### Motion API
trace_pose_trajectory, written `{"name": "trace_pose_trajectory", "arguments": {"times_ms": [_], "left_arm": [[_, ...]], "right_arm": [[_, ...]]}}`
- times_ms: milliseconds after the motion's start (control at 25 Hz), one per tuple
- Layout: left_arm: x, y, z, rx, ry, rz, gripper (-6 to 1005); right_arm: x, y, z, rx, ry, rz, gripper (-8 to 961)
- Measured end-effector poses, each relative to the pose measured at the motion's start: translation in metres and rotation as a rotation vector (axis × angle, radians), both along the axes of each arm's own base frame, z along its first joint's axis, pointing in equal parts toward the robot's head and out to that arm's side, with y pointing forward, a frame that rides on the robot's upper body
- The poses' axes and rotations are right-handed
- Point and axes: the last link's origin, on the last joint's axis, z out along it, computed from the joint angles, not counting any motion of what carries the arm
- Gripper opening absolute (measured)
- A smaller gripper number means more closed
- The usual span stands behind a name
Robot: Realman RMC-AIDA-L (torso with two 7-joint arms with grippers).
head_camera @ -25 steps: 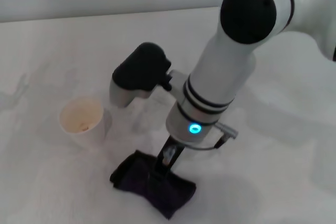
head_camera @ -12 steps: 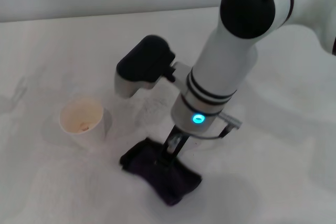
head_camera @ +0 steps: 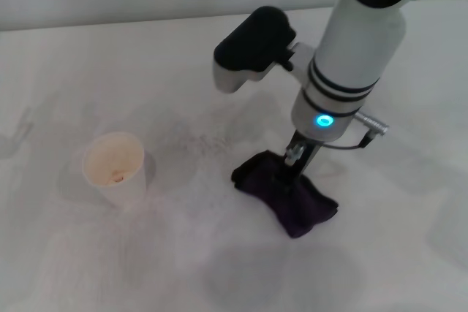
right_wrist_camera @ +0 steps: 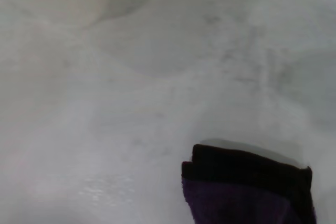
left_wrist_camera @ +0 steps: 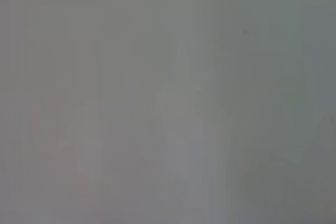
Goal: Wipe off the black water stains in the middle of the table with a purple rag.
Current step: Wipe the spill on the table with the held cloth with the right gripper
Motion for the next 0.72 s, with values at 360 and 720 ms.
{"name": "trace_pose_trajectory", "arguments": {"times_ms": [360, 720], "left_arm": [[0.002, 0.003, 0.001, 0.002, 0.001, -0.007, 864], [0.004, 0.004, -0.001, -0.003, 0.001, -0.014, 864]], "right_arm": [[0.006, 0.006, 0.018, 0.04, 0.015, -0.001, 116], [-0.003, -0.017, -0.012, -0.064, 0.127, 0.01, 116]]}}
